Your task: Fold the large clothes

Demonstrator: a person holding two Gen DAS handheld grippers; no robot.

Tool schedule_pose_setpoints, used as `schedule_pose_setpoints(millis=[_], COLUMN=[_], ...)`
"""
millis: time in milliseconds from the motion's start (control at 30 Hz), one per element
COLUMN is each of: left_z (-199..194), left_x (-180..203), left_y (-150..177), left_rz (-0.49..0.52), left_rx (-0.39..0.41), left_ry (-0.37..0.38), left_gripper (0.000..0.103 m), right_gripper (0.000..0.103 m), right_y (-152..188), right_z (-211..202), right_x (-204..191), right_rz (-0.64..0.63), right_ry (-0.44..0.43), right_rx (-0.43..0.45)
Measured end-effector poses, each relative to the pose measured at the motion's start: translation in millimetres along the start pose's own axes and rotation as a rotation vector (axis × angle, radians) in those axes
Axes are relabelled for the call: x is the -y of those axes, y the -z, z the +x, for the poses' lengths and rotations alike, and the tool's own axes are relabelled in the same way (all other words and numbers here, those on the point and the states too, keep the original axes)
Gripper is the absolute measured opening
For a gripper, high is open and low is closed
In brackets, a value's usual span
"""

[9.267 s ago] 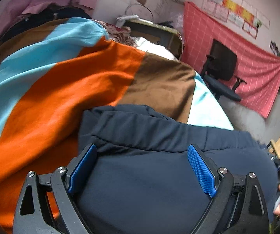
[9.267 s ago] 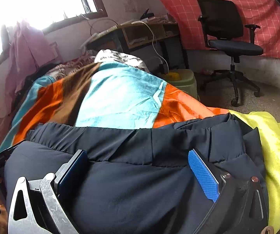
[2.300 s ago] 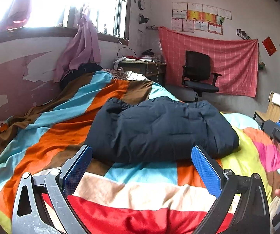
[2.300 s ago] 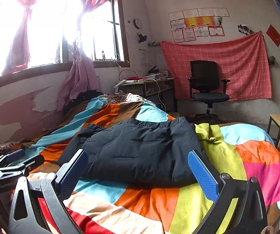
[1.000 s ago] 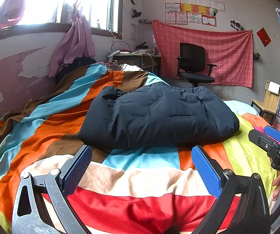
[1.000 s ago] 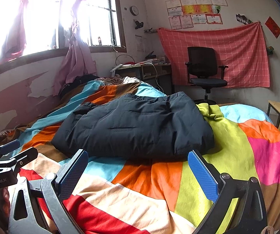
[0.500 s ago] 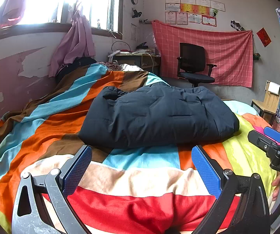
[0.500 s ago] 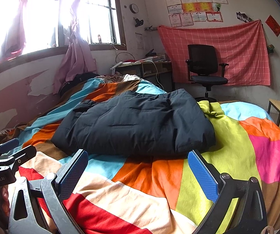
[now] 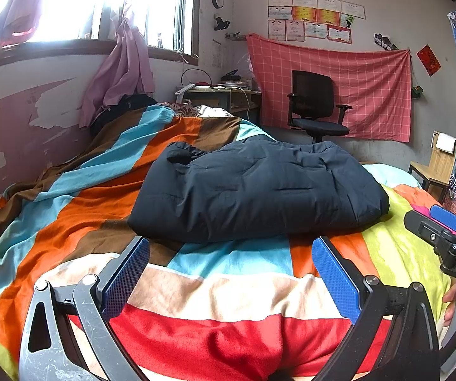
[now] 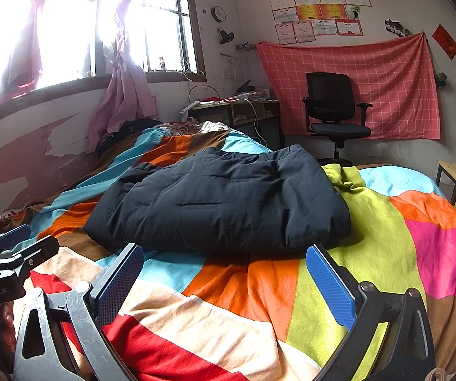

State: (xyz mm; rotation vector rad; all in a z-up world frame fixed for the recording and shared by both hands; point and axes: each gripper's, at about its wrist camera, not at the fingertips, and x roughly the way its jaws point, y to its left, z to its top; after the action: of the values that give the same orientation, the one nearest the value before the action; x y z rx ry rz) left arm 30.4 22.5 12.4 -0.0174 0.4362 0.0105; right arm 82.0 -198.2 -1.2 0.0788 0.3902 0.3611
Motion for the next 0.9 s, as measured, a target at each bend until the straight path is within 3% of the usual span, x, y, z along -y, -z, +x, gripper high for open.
schedule_pose_setpoints(millis=[900], left_z=[-0.2], left_x=[1.3], left_y=[1.5], left_rz=[0.001], left_rx=[0.001], left_ry=[-0.001], left_gripper=[0.1], right_gripper=[0.103], right_y=[-0.8], right_z=[-0.8], right_x=[-1.2], right_rz=[0.004], right_ry=[0.003], right_rx=[0.009])
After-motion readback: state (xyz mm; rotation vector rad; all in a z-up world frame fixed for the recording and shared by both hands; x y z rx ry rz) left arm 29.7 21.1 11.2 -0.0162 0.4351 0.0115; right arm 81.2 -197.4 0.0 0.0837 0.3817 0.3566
